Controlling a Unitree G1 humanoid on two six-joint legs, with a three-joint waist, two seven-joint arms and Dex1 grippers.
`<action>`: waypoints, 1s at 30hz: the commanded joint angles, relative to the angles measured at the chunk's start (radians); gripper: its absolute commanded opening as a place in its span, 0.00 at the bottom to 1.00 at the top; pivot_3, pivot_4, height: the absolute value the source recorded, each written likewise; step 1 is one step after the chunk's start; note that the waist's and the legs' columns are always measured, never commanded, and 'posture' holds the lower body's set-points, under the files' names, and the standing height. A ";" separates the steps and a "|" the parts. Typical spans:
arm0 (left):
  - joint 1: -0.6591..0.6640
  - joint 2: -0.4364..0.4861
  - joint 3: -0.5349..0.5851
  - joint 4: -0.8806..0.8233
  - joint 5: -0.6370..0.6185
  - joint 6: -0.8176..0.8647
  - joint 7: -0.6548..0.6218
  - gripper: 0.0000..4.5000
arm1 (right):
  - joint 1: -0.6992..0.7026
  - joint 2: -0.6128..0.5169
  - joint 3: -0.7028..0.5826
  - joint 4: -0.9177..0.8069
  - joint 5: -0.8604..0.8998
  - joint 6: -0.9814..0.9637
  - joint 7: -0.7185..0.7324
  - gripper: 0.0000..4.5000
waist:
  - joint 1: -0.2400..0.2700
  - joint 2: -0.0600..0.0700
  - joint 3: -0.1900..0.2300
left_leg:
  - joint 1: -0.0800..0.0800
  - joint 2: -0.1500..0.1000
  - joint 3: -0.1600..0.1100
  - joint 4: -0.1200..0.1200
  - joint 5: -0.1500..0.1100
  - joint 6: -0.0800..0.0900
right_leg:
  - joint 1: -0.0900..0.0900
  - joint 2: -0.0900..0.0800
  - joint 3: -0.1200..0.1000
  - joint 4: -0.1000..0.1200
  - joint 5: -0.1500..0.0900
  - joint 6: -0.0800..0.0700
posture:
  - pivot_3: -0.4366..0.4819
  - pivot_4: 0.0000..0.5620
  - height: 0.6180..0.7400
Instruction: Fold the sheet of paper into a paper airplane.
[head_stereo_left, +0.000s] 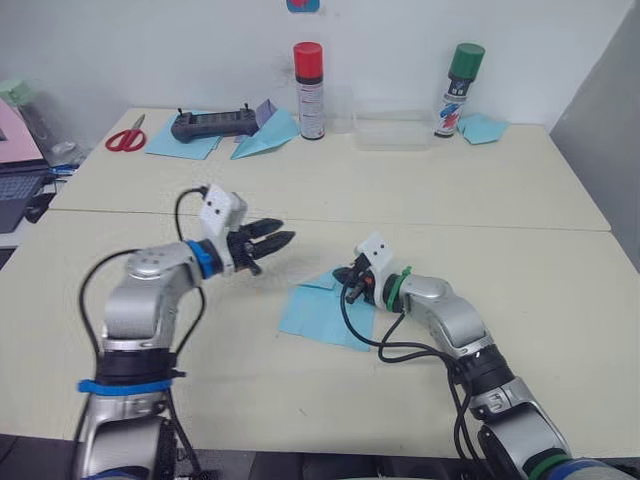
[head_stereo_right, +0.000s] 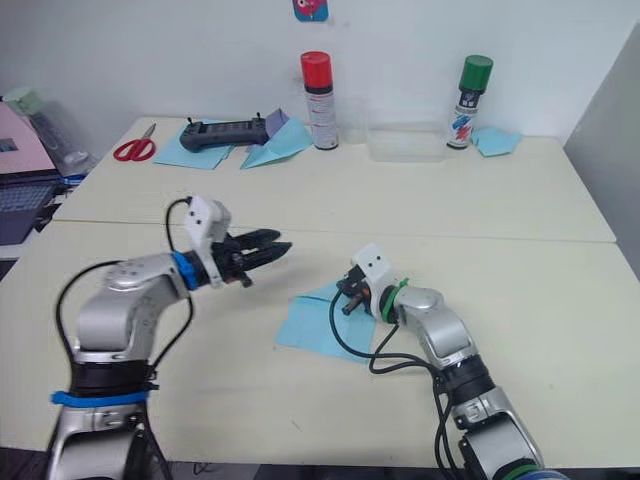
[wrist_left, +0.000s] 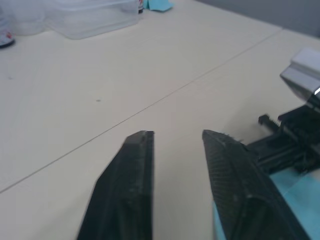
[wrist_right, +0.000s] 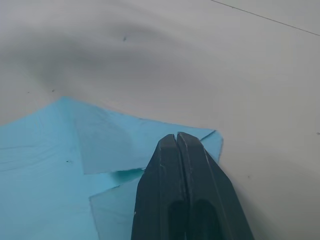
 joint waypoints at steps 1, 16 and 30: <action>0.024 -0.020 -0.068 -0.020 -0.005 -0.021 0.021 0.12 | 0.016 -0.004 0.022 0.011 -0.013 0.018 0.008 0.00 | -0.002 0.000 0.000 | 0.001 0.000 0.000 0.000 0.000 0.000 | 0.000 0.000 0.000 0.000 0.000 0.000 | 0.48 0.27 1.00; 0.113 0.048 -0.258 0.224 0.129 -0.131 0.039 0.00 | 0.031 -0.003 0.022 -0.015 -0.023 0.029 -0.008 0.00 | -0.001 0.000 -0.001 | 0.003 0.000 0.000 0.000 0.000 0.000 | 0.002 0.000 0.000 0.000 0.000 0.000 | 0.48 0.27 1.00; 0.165 0.146 -0.064 0.007 -0.052 0.059 0.085 0.00 | 0.040 -0.002 0.026 -0.015 -0.023 0.023 0.002 0.00 | -0.026 0.000 -0.002 | 0.005 0.001 0.000 0.000 0.000 0.000 | 0.004 0.001 0.000 0.000 0.000 -0.001 | 0.48 0.27 1.00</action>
